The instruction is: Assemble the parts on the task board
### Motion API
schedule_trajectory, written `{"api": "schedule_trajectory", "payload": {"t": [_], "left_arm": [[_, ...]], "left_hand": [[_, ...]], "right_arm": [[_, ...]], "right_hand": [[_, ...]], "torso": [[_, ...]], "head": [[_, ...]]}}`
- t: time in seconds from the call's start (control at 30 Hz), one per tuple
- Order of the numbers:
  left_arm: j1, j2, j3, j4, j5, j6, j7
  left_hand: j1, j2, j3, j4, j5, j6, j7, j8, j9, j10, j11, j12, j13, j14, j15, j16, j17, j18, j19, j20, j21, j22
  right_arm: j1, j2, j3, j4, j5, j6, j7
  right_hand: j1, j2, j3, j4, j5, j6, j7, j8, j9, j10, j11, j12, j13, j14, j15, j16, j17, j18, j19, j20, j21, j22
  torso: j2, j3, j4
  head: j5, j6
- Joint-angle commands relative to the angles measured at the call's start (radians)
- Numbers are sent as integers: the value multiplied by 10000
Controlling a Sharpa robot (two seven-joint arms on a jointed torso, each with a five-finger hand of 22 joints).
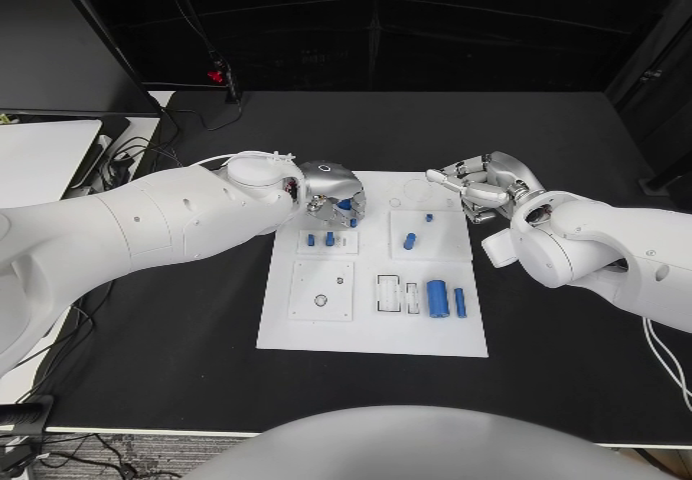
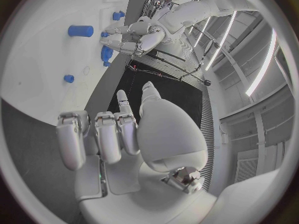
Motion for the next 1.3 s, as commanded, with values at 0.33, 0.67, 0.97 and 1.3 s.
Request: {"api": "schedule_trajectory", "payload": {"t": [0.33,0.67,0.97,1.3], "left_arm": [[-22,112,-15,-113,-111,383,-101],[-46,139,-15,-151,-281,563,-118],[-77,170,-15,-156,-547,613,-85],[-84,163,-15,-142,-579,747,-104]], "left_hand": [[43,52,177,5,58,182,-16,-44,21,201,-17,-61,1,1049,-77,8,2635,-63,1044,-56,32,2632],[28,8,220,7,53,249,2,-43,29,250,4,-86,-4,1049,-67,8,2635,-63,1044,-60,32,2632],[-21,-9,239,23,41,265,-4,-58,28,236,3,-128,-11,1049,-61,8,2635,-63,1044,-58,32,2632],[-86,8,326,16,18,351,-18,-66,37,366,-10,-139,0,1049,-70,8,2635,-63,1044,-60,32,2632]], "right_arm": [[13,4,5,27,22,37,4],[13,-3,5,33,23,38,2],[13,14,5,23,23,54,-9],[13,17,5,12,25,57,-22]], "right_hand": [[16,100,-35,2,47,-23,-57,42,15,1041,-68,25,2631,1056,-59,24,2635,-73,1074,-60,34,2635],[16,100,-35,2,47,-23,-57,42,15,1041,-68,25,2631,1056,-59,24,2635,-73,1074,-60,34,2635],[16,100,-35,2,47,-23,-57,42,15,1041,-68,25,2631,1056,-59,24,2635,-73,1074,-60,34,2635],[0,121,-64,3,42,-9,-63,64,19,1041,-73,25,2631,1056,-62,24,2635,-73,1074,-63,34,2635]], "torso": [[-3,3,-1],[0,3,13],[0,2,2],[-2,2,11]], "head": [[-6,-33],[-31,-54],[-24,-70],[-28,-103]]}}
